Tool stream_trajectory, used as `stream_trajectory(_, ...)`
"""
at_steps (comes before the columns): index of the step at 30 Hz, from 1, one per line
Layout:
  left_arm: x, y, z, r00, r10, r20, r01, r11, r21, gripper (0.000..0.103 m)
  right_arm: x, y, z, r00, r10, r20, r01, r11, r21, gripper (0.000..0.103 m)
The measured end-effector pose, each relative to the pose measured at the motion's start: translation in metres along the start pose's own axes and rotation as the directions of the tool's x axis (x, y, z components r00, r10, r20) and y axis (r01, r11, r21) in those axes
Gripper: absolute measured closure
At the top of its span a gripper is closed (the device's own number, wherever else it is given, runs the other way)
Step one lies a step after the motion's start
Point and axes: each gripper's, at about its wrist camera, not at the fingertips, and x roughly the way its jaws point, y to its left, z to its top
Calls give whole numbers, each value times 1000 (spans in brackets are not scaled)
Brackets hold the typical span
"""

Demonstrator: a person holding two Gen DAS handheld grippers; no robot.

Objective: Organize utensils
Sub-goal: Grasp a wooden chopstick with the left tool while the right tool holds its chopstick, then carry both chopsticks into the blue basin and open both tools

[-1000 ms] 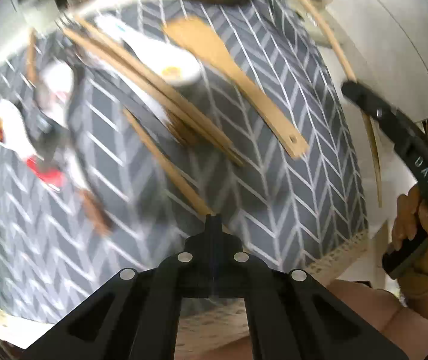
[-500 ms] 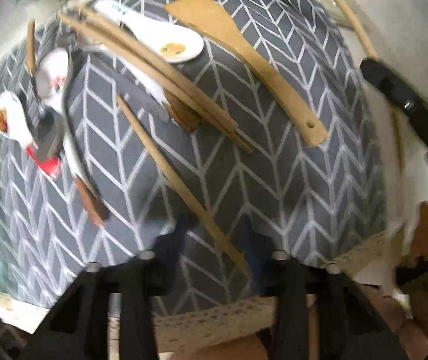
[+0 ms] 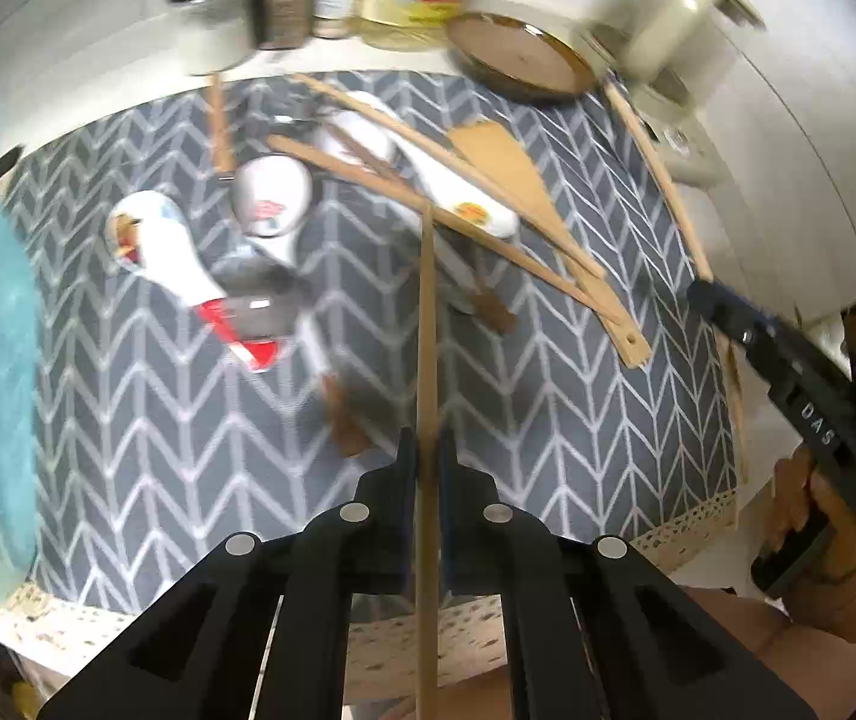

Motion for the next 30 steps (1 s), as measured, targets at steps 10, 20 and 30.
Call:
stream_trajectory(10,-111,73,-15,980,3,199,15,996,-88,96,15,61,29,977,211,-32,-205,970,128,96)
stream_trajectory(20,-178,235,-24,937,247,248,-182,949,-255,96,100,258,63,894,423,-148,-417,906,70,96)
stream_trajectory(30,-126,324,-10,961,251,115,-218,946,-239,95,215,343,42,904,255,-344,-201,962,183,95)
